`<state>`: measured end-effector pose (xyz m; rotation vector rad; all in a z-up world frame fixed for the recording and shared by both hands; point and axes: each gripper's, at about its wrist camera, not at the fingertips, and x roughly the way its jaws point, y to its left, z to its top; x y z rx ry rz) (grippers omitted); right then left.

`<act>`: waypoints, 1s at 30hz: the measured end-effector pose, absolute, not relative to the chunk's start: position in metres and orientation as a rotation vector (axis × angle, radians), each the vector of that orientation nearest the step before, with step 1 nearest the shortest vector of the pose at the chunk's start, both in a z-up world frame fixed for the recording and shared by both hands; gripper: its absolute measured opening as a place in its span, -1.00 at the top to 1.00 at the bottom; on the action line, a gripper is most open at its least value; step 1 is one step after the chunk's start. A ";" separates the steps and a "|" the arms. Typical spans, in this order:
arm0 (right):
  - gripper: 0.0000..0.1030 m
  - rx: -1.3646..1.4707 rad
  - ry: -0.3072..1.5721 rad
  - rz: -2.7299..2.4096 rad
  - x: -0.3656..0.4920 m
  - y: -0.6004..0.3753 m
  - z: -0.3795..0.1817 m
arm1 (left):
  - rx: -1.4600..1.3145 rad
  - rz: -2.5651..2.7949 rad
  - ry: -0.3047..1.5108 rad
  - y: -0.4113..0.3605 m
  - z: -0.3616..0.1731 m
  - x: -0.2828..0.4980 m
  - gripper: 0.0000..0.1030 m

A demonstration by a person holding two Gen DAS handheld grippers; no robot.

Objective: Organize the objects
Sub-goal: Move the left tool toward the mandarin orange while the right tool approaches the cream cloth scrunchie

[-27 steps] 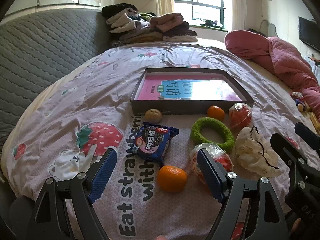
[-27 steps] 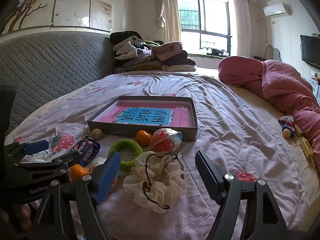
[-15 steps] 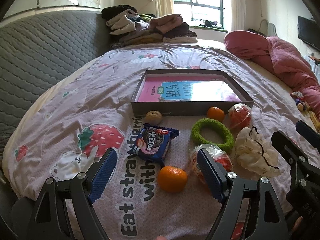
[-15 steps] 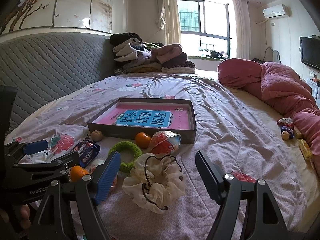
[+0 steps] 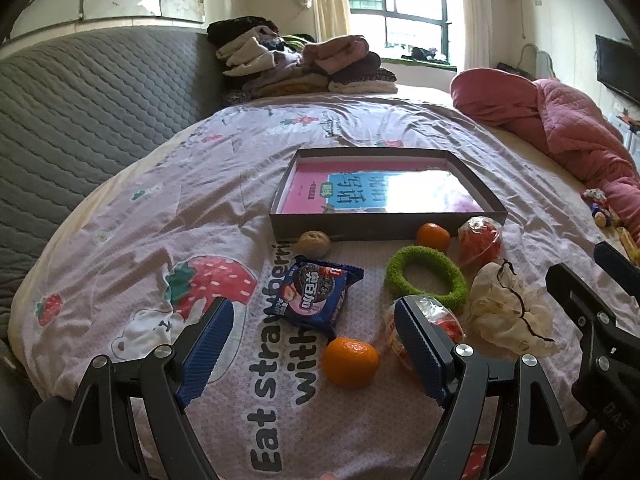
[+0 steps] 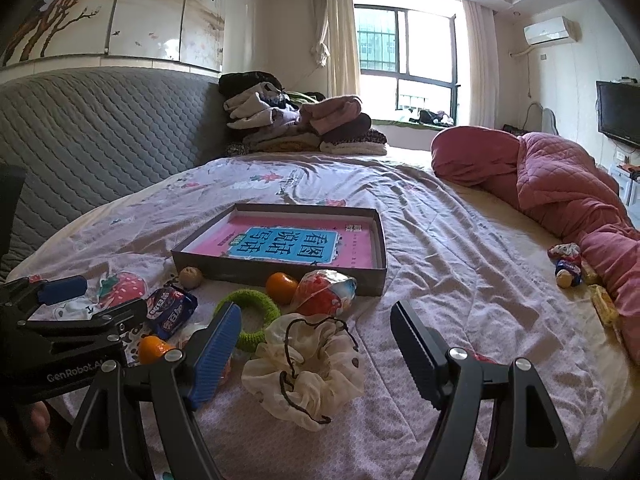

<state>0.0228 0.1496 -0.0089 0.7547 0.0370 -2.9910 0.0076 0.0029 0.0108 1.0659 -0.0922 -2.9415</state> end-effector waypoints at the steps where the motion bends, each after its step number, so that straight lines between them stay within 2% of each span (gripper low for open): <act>1: -0.48 0.756 0.037 -2.990 0.023 0.150 -0.009 | 1.064 -2.942 -0.091 0.003 0.012 0.008 -0.62; 30: -0.48 0.987 -0.008 -2.912 0.032 0.158 -0.027 | 1.257 -2.940 -0.130 -0.008 -0.017 0.022 -0.62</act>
